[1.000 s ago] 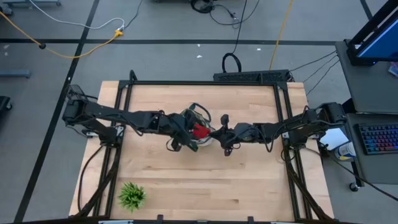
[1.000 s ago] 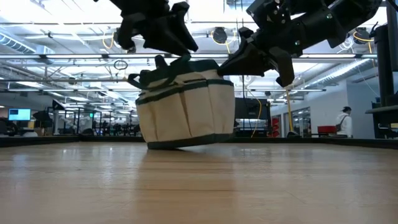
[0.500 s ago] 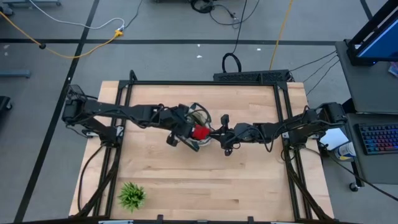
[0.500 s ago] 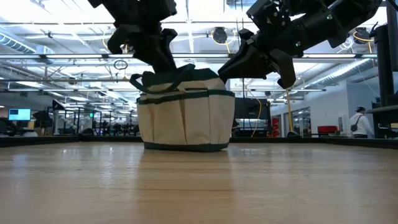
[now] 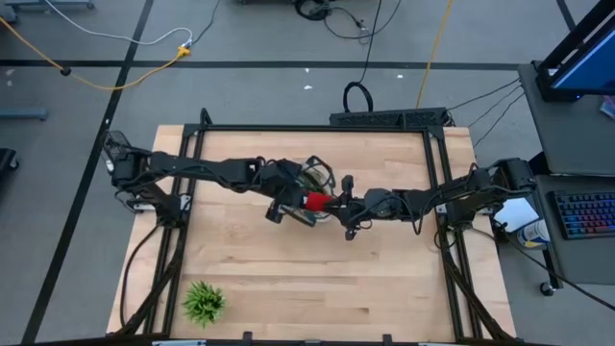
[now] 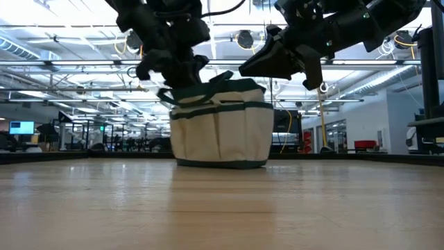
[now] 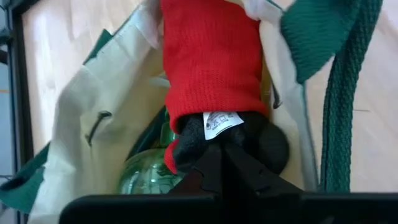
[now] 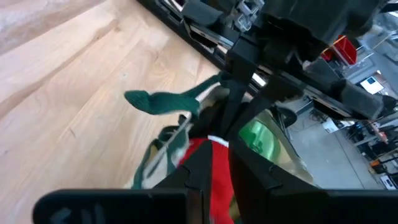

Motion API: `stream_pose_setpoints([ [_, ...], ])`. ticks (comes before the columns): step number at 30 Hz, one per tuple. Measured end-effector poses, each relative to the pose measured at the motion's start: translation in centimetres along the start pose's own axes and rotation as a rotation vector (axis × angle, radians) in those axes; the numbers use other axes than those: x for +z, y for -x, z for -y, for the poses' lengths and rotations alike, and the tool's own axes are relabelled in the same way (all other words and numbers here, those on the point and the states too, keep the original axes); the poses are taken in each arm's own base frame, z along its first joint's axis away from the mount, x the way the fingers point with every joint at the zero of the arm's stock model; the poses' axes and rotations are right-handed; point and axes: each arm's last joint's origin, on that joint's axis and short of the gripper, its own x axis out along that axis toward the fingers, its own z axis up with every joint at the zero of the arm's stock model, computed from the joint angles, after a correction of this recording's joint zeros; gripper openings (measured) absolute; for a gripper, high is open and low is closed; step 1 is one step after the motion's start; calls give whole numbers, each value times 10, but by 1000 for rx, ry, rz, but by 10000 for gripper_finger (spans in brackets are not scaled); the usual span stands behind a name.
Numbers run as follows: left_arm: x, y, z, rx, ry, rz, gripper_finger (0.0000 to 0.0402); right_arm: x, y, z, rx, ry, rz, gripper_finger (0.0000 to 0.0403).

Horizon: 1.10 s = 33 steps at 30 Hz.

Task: Pick & Place Garden tools in Gardening bag
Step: Put the red gloves into the gardening bag

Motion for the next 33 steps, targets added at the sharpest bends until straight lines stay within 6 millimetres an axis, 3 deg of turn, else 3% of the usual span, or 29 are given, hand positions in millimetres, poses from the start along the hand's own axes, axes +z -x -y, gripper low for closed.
stream_pose_setpoints([
  [9, 4, -7, -3, 6, -8, 65, 5, -3, -1, 3, -5, 5, -16, 45],
  [17, 6, -3, -4, 22, -3, 89, 33, -6, -2, 8, -34, -45, -24, 45],
  [22, 14, 17, -2, 61, -22, 125, 40, -4, -1, 18, -218, -80, -61, 45],
  [27, 22, 48, -2, 151, -37, 181, 41, -5, 1, 32, -476, -229, -115, 45],
  [33, 18, 71, 5, 69, -15, 192, 41, -30, -3, 44, -452, -387, -197, 45],
])
